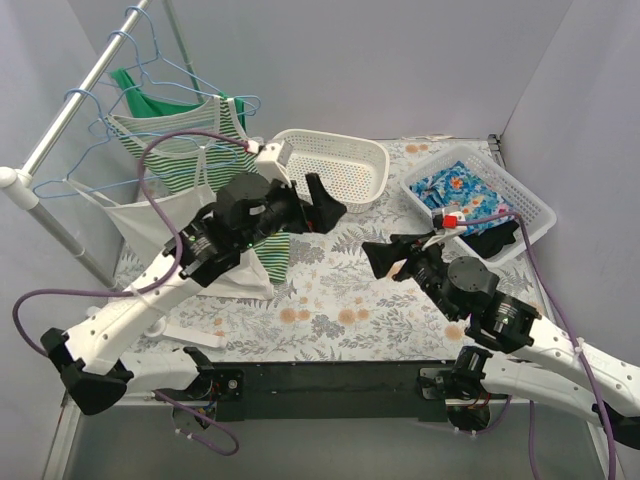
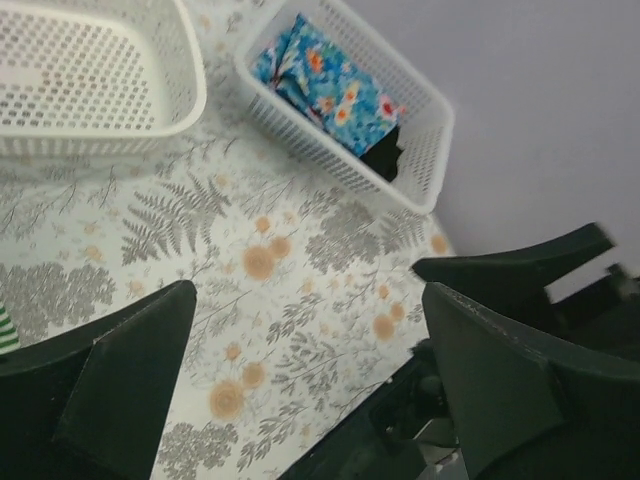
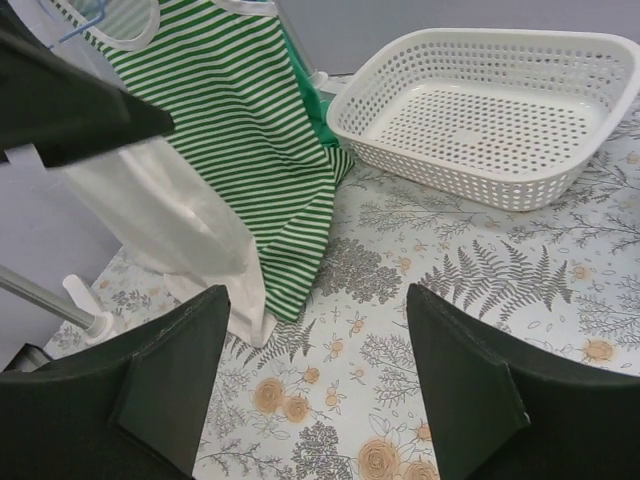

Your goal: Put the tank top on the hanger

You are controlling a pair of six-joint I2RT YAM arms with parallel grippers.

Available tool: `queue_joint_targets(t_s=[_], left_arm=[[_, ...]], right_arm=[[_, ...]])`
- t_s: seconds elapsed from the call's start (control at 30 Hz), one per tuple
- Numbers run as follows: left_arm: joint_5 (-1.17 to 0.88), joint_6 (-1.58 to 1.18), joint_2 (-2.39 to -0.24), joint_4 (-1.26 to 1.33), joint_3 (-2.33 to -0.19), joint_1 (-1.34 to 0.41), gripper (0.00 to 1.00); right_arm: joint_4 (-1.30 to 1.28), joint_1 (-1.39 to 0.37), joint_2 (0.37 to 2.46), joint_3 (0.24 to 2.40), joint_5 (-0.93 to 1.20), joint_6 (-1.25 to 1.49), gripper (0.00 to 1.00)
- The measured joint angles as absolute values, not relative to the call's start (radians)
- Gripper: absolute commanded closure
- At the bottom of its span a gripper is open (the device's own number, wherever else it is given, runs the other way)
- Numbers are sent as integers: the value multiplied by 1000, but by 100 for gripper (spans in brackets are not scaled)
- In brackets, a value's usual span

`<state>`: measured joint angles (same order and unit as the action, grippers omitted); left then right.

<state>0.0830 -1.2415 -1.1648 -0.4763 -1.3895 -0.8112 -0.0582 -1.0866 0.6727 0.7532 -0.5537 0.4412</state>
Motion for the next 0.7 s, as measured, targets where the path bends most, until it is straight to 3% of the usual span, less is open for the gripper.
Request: queue_joint_targets(t_s=[0.3, 0.7], left_arm=[[147, -1254, -1181, -442, -1067, -851, 2], [146, -1271, -1142, -424, -977, -853, 2]], right_arm=[[-105, -1087, 595, 690, -646, 449, 18], [-125, -1087, 620, 671, -682, 468, 18]])
